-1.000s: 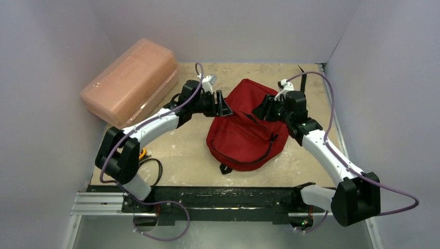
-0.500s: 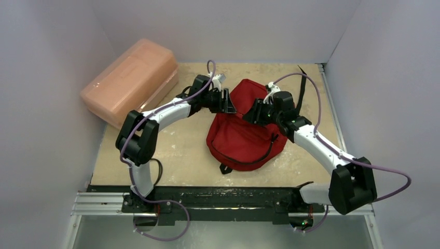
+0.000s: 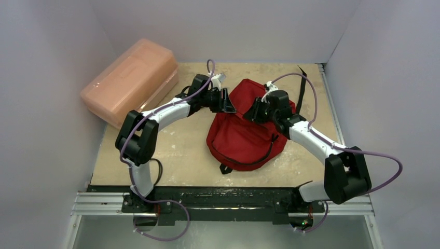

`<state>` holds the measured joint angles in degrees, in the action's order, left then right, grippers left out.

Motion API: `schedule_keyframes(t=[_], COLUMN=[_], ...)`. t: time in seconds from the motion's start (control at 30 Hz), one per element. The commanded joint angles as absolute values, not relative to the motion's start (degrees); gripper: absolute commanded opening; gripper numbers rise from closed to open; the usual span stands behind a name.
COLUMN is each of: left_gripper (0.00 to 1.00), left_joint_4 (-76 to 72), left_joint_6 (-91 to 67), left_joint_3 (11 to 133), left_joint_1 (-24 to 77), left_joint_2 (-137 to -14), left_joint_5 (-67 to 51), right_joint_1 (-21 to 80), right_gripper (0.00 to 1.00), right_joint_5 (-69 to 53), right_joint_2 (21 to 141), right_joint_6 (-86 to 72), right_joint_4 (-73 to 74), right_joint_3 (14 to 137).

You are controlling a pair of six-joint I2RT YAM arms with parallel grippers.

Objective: Pack the student bag
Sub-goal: Zip the student bag at the center of the board.

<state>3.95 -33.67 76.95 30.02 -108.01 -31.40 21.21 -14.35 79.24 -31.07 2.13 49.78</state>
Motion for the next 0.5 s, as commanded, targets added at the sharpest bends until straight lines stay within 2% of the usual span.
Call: schedule_keyframes(t=[0.0, 0.1, 0.2, 0.3, 0.47], left_gripper=[0.41, 0.36, 0.3, 0.26, 0.22], left_joint_4=[0.89, 0.88, 0.88, 0.88, -1.1], left_joint_6=[-34.72, -34.52, -34.28, -34.06, -34.49], left_joint_3=[76.38, 76.37, 75.75, 75.34, 75.28], left_joint_1=[30.01, 30.06, 30.06, 30.05, 30.05], left_joint_2=[-107.29, -107.65, -107.43, -106.97, -106.84], left_joint_5=[-34.43, -34.32, -34.01, -33.58, -33.49], right_joint_1=[21.4, 21.37, 21.42, 21.36, 21.41], right_gripper=[0.23, 0.19, 0.23, 0.23, 0.09], right_joint_5=[-12.41, -11.15, -10.45, -10.06, -9.8], right_joint_2=[78.93, 78.88, 78.61, 78.7, 79.98], right_joint_6=[-32.34, -32.43, -32.86, -33.78, -33.26], right_joint_4=[-2.52, -2.77, -3.59, -4.48, -3.96], right_joint_3=[51.52, 51.53, 51.41, 51.24, 52.32])
